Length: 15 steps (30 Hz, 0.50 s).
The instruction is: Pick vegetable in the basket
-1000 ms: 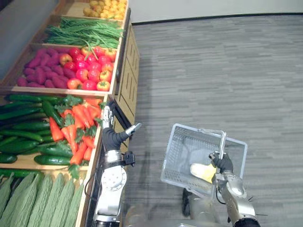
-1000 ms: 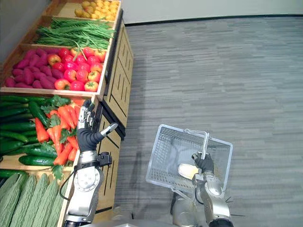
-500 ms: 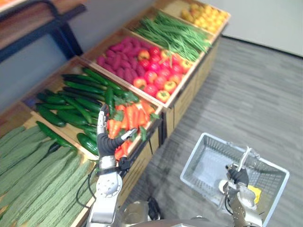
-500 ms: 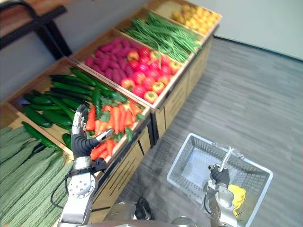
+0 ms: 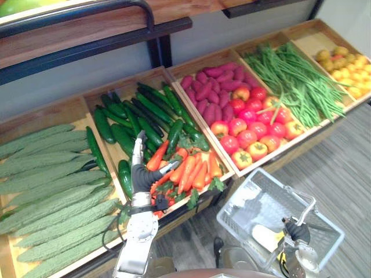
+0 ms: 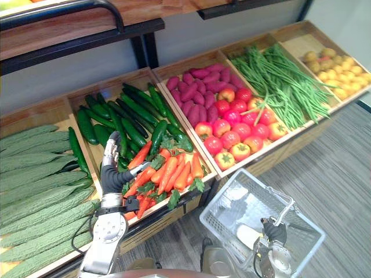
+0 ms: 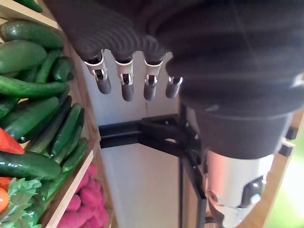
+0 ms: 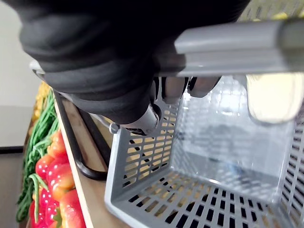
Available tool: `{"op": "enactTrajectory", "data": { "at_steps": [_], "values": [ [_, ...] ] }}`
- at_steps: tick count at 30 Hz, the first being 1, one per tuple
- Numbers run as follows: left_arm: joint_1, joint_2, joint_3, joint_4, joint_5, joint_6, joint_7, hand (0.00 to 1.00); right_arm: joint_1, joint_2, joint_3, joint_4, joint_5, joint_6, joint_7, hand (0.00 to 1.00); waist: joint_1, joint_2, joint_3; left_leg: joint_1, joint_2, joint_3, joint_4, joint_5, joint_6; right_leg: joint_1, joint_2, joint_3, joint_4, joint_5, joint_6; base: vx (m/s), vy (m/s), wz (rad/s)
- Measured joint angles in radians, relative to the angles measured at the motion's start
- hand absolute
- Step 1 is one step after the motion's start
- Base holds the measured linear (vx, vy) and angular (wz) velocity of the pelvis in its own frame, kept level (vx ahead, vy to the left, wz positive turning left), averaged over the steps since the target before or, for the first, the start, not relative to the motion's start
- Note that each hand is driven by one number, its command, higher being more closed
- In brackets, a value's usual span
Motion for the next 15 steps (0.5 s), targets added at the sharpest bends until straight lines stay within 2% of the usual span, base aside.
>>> {"op": "enactTrajectory", "data": {
  "at_steps": [2, 4, 9, 11, 15],
  "values": [
    [0.006, 0.015, -0.001, 0.0, 0.001, 0.0, -0.003, 0.0, -0.003, 0.006, 0.0, 0.059, 0.011, -0.006, 0.001, 1.0, 0.003, -0.021, -0.01, -0.004, -0.007, 0.068, -0.019, 0.021, 0.015, 0.021, -0.017, -0.019, -0.044, 0.006, -0.006, -0.06, 0.028, 0.44],
    [0.007, 0.047, 0.003, 0.009, 0.008, 0.001, -0.005, 0.0, -0.013, 0.019, 0.001, 0.103, 0.019, -0.006, 0.003, 1.0, 0.009, -0.029, -0.014, -0.007, -0.015, 0.063, -0.037, 0.032, 0.01, 0.028, -0.019, -0.023, -0.071, 0.026, -0.005, -0.1, 0.038, 0.2],
    [0.001, 0.07, -0.001, 0.082, 0.095, 0.022, -0.073, 0.0, -0.024, 0.035, 0.001, 0.146, 0.018, 0.001, 0.024, 1.0, 0.0, -0.033, -0.026, 0.005, -0.039, 0.067, -0.101, 0.056, 0.003, 0.052, -0.031, -0.02, -0.146, 0.061, 0.0, -0.09, 0.022, 0.07],
    [-0.022, 0.082, -0.004, 0.128, 0.138, 0.03, -0.097, 0.0, -0.03, 0.033, 0.003, 0.144, 0.008, 0.001, 0.035, 1.0, -0.004, -0.035, -0.028, 0.022, -0.051, 0.071, -0.139, 0.085, -0.007, 0.052, -0.038, -0.019, -0.152, 0.078, 0.001, -0.04, 0.009, 0.01],
    [-0.109, 0.113, -0.04, 0.233, 0.265, 0.081, -0.142, 0.0, -0.045, 0.036, 0.01, 0.141, -0.024, 0.008, 0.052, 1.0, -0.015, -0.038, -0.031, 0.053, -0.062, 0.076, -0.224, 0.132, -0.017, 0.052, -0.04, -0.021, -0.171, 0.09, -0.001, -0.01, -0.002, -0.01]
  ]
}}
